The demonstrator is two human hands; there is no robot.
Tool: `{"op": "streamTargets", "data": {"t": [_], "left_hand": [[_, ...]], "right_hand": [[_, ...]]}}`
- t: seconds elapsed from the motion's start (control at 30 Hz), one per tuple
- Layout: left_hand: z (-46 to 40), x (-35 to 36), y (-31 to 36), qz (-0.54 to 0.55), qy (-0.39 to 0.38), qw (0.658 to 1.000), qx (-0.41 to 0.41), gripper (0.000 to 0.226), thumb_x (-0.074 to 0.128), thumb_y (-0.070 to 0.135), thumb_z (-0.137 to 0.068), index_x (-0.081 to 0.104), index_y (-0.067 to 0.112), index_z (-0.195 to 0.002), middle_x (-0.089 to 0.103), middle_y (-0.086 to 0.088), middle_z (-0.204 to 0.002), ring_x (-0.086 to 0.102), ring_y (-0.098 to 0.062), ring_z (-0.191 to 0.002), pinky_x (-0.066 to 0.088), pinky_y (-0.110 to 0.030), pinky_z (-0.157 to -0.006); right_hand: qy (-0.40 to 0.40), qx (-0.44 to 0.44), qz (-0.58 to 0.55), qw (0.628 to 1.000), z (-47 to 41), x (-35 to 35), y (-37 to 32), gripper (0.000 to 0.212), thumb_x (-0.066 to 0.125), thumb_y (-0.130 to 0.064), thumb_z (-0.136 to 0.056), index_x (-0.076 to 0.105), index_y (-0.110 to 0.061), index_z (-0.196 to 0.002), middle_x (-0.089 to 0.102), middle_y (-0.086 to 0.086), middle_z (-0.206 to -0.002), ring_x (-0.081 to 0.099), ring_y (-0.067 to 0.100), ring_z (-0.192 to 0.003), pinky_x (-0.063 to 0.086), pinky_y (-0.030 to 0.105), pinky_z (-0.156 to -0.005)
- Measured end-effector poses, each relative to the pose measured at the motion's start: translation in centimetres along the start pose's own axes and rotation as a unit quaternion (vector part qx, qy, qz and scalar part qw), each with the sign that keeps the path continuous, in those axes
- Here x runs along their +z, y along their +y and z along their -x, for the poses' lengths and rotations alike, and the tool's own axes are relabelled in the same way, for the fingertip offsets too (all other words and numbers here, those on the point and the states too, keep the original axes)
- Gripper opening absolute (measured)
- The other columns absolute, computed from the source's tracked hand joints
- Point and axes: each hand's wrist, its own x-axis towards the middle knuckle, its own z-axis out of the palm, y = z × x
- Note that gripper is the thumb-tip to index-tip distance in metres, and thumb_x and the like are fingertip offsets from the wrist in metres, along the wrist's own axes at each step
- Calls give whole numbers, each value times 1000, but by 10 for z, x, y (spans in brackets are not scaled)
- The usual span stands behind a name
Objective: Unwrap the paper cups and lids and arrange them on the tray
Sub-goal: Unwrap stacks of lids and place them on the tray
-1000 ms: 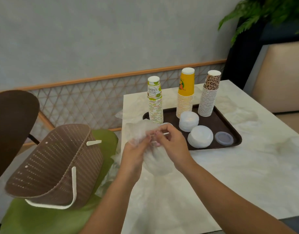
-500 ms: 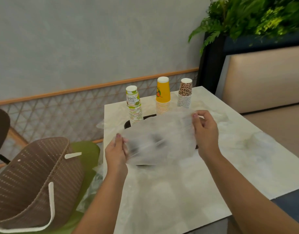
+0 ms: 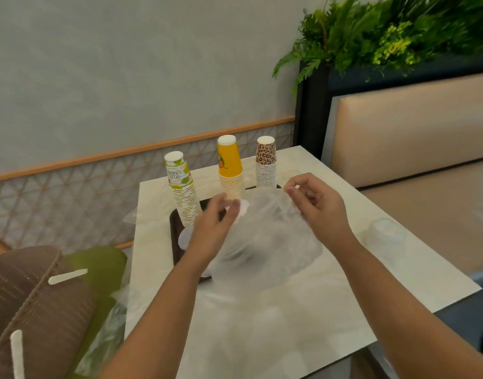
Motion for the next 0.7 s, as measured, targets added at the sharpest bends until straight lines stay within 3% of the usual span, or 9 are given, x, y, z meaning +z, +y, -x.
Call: {"op": "streamTargets", "data": {"t": [0.07,0.1,0.17,0.2,0.3,0.37,0.47,0.53,0.7], "left_hand": [[-7,22,20,90,-142,984,-65,57,44,64,-85,56,26,-127,62,13,-119,57,-4,-111,45,-18,-90],[-9,33,25,130,-159,976,-74,46,47,55,-88,62,24,-119,67,10,-111,62,-7,-105,48,-16,-82],[-14,51,27,157,-118,979,-58,33,53,37,-93,66,15,-112,72,-2,-104,66,-20,-103,53,-25,-82],[-15,59,29,171,-83,981,-41,31,53,33,-94,66,11,-113,71,-6,-105,65,-25,-104,53,-32,-87],[-19,71,28,205,30,978,23,29,51,31,-97,64,9,-108,71,-8,-103,65,-27,-101,51,-42,-89],[-21,78,28,176,81,979,64,29,50,36,-96,63,9,-99,69,-9,-96,64,-27,-95,51,-43,-85],[-22,85,30,110,135,976,127,23,47,29,-98,57,13,-86,64,-3,-82,57,-9,-78,46,-27,-75],[-22,86,31,64,165,971,162,22,46,25,-99,51,23,-78,56,11,-69,49,2,-66,39,-17,-64],[-29,78,26,-13,216,960,180,22,42,22,-101,53,10,-86,49,8,-65,47,4,-61,34,-11,-56]], "right_hand": [[-11,-8,1,1000,-2,-6,-1,13,58,-15,-92,60,-27,-86,54,15,-62,44,15,-51,36,20,-52],[-7,-13,8,1000,-2,-10,-1,13,58,-15,-92,60,-26,-87,55,15,-63,45,15,-52,36,22,-51],[10,-9,-1,1000,-1,-19,3,9,60,-19,-91,60,-28,-89,58,10,-69,49,19,-57,39,27,-54],[16,4,-18,1000,1,-25,7,6,63,-25,-89,60,-29,-92,57,2,-72,49,14,-60,41,23,-56],[-36,73,-16,997,12,-45,23,47,70,-44,-76,50,-35,-117,56,-12,-101,54,-1,-86,46,10,-75],[-95,117,43,988,20,-50,32,55,77,-36,-75,47,-36,-122,53,-14,-116,52,-3,-103,46,7,-75],[-77,119,77,987,25,-50,44,17,72,-26,-83,58,-20,-90,58,0,-90,55,10,-83,40,11,-64],[-38,134,36,990,26,-53,49,24,68,-23,-87,51,-9,-78,54,5,-72,48,11,-69,36,22,-61],[46,143,8,989,23,-74,51,29,66,-4,-83,45,-19,-70,44,-12,-64,36,5,-57,30,16,-50]]}}
